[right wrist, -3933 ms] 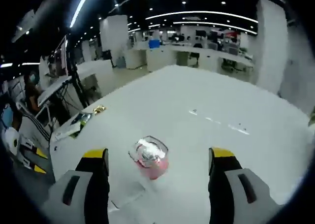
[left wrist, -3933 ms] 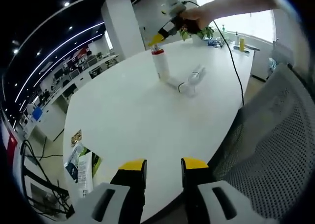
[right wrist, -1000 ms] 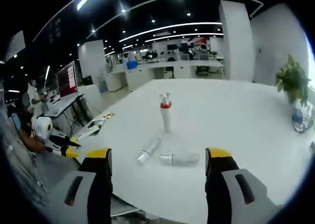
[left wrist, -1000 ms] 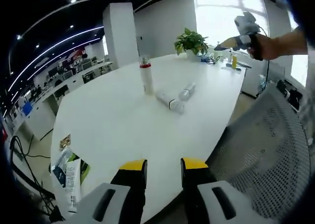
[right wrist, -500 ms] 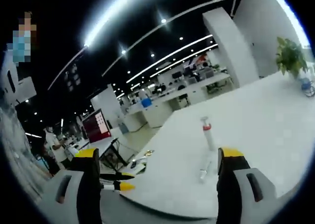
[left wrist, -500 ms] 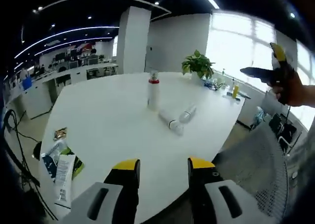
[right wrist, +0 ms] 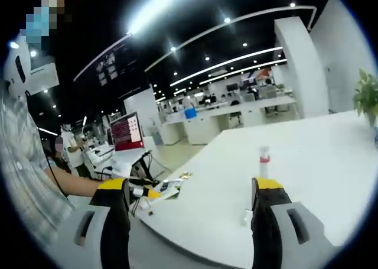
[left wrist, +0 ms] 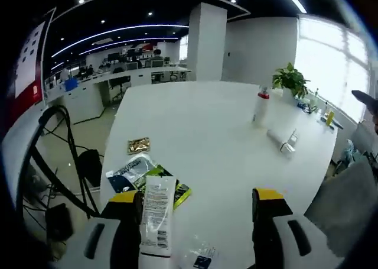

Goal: Arrange the skincare products in the storage area until every visible bottle or jar stands upright without overlapping.

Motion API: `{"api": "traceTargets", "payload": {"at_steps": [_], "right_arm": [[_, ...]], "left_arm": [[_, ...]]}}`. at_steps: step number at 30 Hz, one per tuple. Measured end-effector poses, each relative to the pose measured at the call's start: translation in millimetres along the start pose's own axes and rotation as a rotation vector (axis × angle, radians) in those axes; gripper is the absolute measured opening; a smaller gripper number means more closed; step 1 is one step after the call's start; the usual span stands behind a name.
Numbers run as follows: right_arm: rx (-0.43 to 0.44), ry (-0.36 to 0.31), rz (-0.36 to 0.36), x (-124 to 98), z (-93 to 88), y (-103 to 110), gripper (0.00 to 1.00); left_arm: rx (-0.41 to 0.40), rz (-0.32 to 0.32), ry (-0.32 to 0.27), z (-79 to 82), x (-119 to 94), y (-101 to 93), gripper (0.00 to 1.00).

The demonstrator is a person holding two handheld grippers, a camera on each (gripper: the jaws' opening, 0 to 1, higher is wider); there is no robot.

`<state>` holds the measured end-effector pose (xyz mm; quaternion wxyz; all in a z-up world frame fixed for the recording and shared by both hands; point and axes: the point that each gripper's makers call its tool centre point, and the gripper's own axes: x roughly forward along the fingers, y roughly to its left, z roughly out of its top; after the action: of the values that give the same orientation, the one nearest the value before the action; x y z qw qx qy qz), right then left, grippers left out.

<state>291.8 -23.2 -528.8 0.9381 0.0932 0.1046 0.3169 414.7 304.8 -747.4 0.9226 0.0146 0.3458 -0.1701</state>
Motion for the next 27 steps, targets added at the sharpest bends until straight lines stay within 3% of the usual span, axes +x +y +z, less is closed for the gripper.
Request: {"api": "traceTargets", "payload": {"at_steps": [2, 5, 7, 12, 15, 21, 25, 27], "right_arm": [[-0.024, -0.02, -0.004, -0.4, 3.9, 1.4, 0.82], [-0.012, -0.026, 0.001, 3.4, 1.0, -1.1, 0.75], [-0.009, -0.023, -0.01, 6.5, -1.3, -5.2, 0.75], [-0.014, -0.032, -0.022, 10.3, 0.3, -10.2, 0.75], [-0.008, -0.012, -0.029, 12.7, -5.2, -16.1, 0.72], [0.009, 0.012, -0.034, 21.4, -13.6, -21.8, 0.7], [-0.016, 0.043, -0.029, 29.2, -15.3, -23.7, 0.69], [-0.018, 0.045, -0.028, 31.8, -15.1, -27.1, 0.68]], "left_arm": [[0.002, -0.005, 0.023, -4.5, 4.2, 2.7, 0.79], [0.057, -0.006, 0.151, -25.4, 12.5, 8.7, 0.79], [0.131, 0.016, 0.166, -28.3, 14.9, 14.4, 0.76], [0.109, 0.019, 0.188, -36.3, 20.5, 19.1, 0.74], [0.154, 0.042, 0.252, -47.2, 25.8, 31.1, 0.69], [0.195, 0.039, 0.301, -52.8, 34.2, 33.0, 0.59], [0.142, 0.02, 0.351, -65.3, 36.7, 31.6, 0.54], [0.162, 0.037, 0.345, -67.8, 37.3, 33.6, 0.52]]}}
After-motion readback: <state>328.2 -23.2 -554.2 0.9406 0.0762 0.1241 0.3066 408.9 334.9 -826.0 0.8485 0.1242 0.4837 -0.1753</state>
